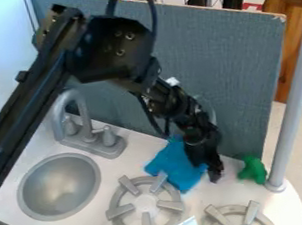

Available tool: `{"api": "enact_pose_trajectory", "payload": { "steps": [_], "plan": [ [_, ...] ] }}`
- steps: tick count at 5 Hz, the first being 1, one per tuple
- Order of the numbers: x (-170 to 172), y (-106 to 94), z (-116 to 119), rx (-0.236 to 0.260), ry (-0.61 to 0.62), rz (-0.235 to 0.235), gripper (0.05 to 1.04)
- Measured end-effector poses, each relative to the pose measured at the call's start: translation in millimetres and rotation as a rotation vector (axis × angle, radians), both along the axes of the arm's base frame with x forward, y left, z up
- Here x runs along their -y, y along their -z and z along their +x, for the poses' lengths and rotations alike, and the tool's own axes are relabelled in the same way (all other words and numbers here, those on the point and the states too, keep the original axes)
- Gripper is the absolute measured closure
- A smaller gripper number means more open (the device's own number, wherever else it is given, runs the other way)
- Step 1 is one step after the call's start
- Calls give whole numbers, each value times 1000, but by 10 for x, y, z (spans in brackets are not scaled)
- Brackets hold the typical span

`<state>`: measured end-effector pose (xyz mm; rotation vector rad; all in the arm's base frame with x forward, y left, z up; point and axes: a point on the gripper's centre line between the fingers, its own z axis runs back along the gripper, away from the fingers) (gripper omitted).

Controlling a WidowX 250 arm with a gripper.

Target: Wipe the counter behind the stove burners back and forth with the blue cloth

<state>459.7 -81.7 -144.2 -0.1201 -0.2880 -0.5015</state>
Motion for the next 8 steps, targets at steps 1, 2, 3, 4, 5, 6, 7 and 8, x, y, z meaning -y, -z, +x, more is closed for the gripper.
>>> {"api": "enact_pose_trajectory", "payload": {
  "steps": [1, 2, 3, 4, 5, 6, 7, 8],
  "plan": [
    [-97, 52, 60, -6, -25, 23, 75],
    [-380, 55, 85, -14, -69, 47, 75],
    [-709, 57, 95, -20, -118, 60, 75],
    [-968, 56, 77, -32, -157, 73, 75],
    [-1100, 70, 73, -41, -168, 87, 75],
    [-1185, 74, 107, -45, -184, 67, 75],
    [-1119, 57, 134, -56, -178, 18, 75],
    [-834, 38, 154, -66, -129, -29, 75]
  ]
}}
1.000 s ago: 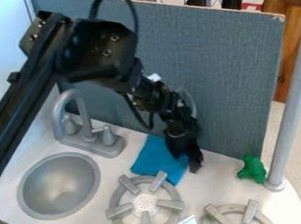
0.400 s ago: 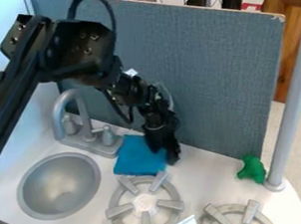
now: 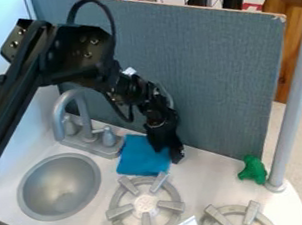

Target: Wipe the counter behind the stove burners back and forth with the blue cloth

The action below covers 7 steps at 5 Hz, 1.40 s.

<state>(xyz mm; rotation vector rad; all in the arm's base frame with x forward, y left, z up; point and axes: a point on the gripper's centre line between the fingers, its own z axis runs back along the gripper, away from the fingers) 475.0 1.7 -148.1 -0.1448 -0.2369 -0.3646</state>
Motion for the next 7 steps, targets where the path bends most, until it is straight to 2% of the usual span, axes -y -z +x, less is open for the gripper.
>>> {"api": "enact_pose_trajectory", "payload": {
  "steps": [1, 3, 4, 6, 7],
  "plan": [
    [395, 8, -75, -11, 72, -35, 75],
    [1352, -43, -173, 1, 222, -88, 75],
    [1530, -45, -214, 3, 249, -101, 75],
    [1430, -10, -340, 14, 236, -68, 75],
    [1291, -123, -493, 20, 214, -64, 76]
  ]
}}
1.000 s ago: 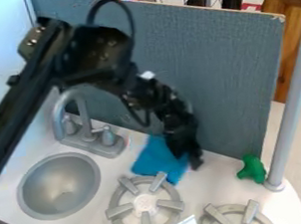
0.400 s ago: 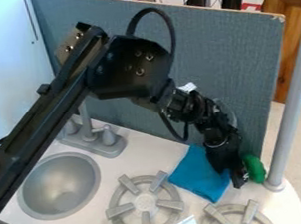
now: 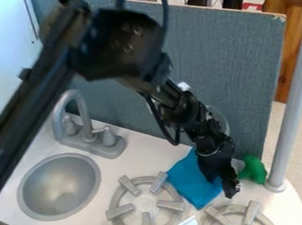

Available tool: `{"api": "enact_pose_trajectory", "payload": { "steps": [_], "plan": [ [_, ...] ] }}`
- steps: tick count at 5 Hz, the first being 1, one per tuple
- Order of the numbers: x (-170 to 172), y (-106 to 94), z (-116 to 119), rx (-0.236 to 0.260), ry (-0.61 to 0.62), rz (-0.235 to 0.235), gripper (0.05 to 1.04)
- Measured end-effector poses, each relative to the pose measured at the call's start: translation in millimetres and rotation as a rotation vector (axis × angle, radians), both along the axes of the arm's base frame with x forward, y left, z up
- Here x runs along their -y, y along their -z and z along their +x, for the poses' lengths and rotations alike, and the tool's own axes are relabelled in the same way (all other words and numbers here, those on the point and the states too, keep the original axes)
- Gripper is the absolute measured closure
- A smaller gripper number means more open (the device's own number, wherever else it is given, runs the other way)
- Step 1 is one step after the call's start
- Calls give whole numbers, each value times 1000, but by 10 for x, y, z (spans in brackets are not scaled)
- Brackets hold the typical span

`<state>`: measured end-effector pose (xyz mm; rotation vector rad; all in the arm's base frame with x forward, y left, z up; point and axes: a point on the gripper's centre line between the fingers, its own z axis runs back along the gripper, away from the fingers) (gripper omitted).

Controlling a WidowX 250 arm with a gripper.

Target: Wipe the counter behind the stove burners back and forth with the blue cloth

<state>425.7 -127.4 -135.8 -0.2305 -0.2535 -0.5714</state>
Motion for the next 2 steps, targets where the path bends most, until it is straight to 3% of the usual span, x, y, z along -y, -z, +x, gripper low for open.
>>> {"api": "enact_pose_trajectory", "payload": {
  "steps": [2],
  "plan": [
    [-509, -1115, -314, 164, -100, -56, 78]
  ]
}}
